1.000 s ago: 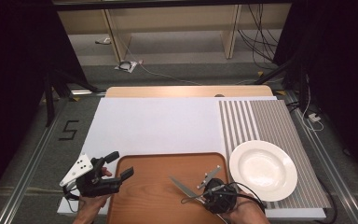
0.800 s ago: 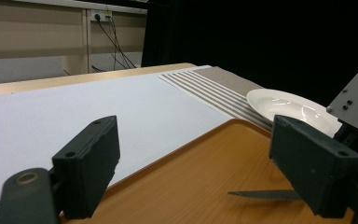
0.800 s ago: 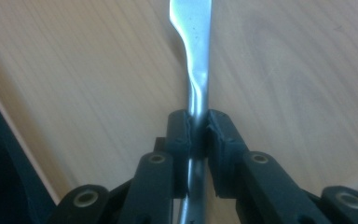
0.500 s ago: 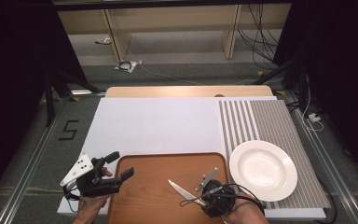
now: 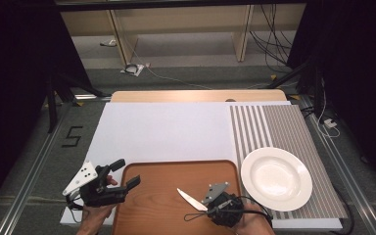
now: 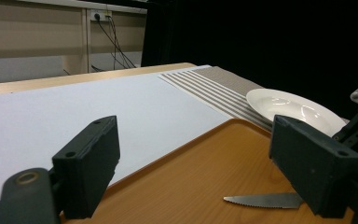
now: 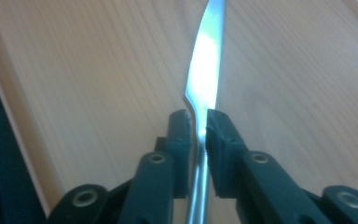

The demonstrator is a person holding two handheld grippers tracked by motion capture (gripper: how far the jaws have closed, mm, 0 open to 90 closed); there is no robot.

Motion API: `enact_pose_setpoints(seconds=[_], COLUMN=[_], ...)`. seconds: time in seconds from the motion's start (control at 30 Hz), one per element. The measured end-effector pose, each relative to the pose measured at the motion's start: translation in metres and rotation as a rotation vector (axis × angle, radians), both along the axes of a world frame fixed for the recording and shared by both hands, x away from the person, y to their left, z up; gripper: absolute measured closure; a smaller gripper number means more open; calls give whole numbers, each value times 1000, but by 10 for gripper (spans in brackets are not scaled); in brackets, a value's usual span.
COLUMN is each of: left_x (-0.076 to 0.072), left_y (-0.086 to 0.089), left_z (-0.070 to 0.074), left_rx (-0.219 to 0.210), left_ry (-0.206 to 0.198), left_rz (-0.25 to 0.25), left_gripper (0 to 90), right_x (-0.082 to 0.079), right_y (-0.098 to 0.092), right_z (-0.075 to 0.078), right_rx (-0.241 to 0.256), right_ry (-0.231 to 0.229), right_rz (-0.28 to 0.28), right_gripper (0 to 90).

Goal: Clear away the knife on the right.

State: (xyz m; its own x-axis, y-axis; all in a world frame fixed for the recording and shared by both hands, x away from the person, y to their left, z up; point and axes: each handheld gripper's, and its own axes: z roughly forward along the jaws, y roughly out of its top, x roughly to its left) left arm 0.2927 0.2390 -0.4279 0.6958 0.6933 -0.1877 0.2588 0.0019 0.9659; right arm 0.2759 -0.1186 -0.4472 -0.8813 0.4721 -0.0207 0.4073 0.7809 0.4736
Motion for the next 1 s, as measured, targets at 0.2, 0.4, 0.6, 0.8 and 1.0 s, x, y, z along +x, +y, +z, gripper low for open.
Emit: enact_pose_setpoints(seconds=[0.2,0.4,0.6,0.8,1.0], left_x=[0,0,0,0,-1], left_y=[0,0,0,0,0], left_z=[0,0,0,0,0], left_rx=[0,1,0,1,0], left_ry=[0,0,0,0,-1], left_rz=[0,0,0,-1,-1], left_gripper=[163,163,163,163,163], right_x=[-4,-4,-5,-3,0], right_y=[4,5,7,4,-1], right_z=[-4,-10,-14,-15,-14], right_rx=[-11,-43,-88,-112,-124], right_ry=[-10,1,1,-19,-32], right_rz=[32,61,61,47,28], right_gripper=[899,900,900,900,900])
